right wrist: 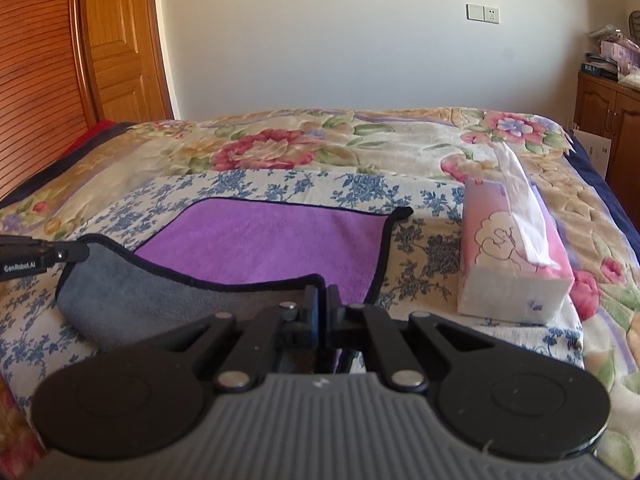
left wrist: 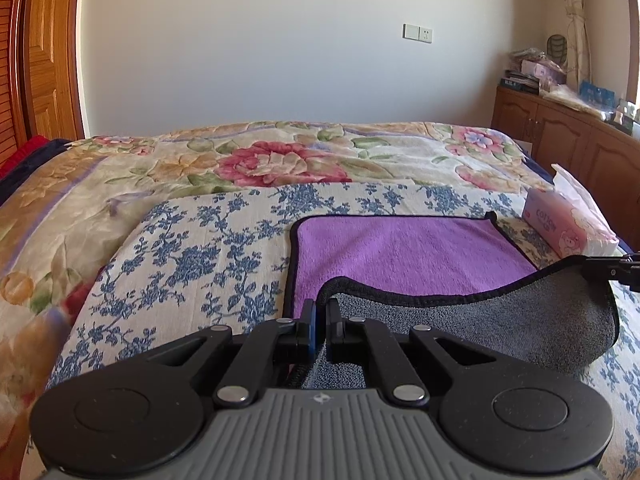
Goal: Fold towel
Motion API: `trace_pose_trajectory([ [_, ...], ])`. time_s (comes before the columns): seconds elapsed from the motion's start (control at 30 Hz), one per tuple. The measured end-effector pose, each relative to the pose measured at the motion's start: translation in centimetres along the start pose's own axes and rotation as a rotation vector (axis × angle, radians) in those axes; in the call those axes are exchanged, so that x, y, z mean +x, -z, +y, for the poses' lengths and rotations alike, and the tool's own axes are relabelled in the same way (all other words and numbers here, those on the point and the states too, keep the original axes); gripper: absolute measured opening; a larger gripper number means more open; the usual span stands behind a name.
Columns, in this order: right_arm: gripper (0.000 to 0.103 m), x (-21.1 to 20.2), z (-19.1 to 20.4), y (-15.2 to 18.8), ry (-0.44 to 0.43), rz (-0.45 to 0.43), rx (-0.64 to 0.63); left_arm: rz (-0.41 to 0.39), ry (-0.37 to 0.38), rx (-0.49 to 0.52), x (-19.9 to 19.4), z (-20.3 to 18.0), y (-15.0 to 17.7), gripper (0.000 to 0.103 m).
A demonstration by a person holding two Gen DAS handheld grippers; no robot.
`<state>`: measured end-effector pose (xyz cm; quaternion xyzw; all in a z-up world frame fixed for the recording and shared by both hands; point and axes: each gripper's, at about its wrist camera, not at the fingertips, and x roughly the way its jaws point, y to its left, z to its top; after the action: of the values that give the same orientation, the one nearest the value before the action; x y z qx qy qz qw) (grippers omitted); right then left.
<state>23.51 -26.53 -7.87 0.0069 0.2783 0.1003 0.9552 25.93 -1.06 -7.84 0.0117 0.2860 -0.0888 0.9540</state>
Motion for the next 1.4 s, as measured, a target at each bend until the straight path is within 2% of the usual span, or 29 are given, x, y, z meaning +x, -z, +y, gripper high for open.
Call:
trace_pose_trajectory([
  [0.83,0.004,2.7,-0.4,-2.0,-0.002,-0.021,-0.073,-0.025,-0.006,-0.005,2.6,-0.2,-2.2,0.005],
  [1.4,0.004,5.2,-2.0,-3.2,0.014,-0.059,-0.079,-0.036,0.014,-0.019,5.9,0.3,-4.2,0.005],
])
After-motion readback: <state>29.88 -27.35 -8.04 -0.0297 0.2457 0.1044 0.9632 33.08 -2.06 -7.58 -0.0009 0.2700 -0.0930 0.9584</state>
